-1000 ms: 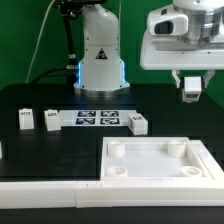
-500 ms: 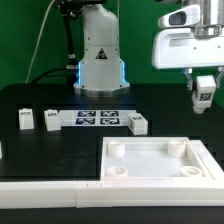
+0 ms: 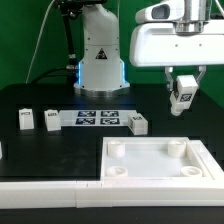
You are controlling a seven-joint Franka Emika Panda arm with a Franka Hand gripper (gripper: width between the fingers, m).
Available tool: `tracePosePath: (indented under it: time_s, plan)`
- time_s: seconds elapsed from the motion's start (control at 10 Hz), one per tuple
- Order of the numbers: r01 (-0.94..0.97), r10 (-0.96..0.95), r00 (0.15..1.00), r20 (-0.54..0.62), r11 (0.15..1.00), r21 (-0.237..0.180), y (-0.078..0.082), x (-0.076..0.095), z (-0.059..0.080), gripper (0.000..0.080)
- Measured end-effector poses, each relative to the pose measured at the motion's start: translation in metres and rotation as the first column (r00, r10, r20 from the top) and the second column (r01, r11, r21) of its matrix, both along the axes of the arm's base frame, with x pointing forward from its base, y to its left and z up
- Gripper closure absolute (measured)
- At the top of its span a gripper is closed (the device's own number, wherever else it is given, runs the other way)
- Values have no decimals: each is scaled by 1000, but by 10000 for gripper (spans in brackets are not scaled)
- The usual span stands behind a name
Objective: Assemble one leg
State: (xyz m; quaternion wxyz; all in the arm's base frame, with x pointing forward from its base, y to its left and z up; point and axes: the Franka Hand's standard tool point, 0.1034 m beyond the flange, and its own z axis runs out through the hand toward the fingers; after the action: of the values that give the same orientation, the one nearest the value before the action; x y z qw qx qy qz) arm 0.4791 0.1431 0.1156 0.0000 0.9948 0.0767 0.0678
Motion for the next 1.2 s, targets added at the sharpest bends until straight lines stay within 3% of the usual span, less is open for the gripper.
tracePosePath:
  time_s: [0.3, 0.4, 0.6, 0.8, 1.0, 1.2]
  plan:
    - [-6, 6, 1000, 2, 1000, 0, -1, 2, 1, 508]
    - [-28, 28, 999, 19, 1000, 5, -6, 19, 5, 508]
    - [-88, 88, 996, 32, 996, 18, -23, 61, 2, 508]
    - [-94, 92, 994, 50, 995, 37, -29, 115, 1, 508]
    - [-62, 59, 997, 53, 997, 54, -28, 147, 2, 508]
    - [-62, 59, 997, 58, 997, 56, -27, 153, 1, 508]
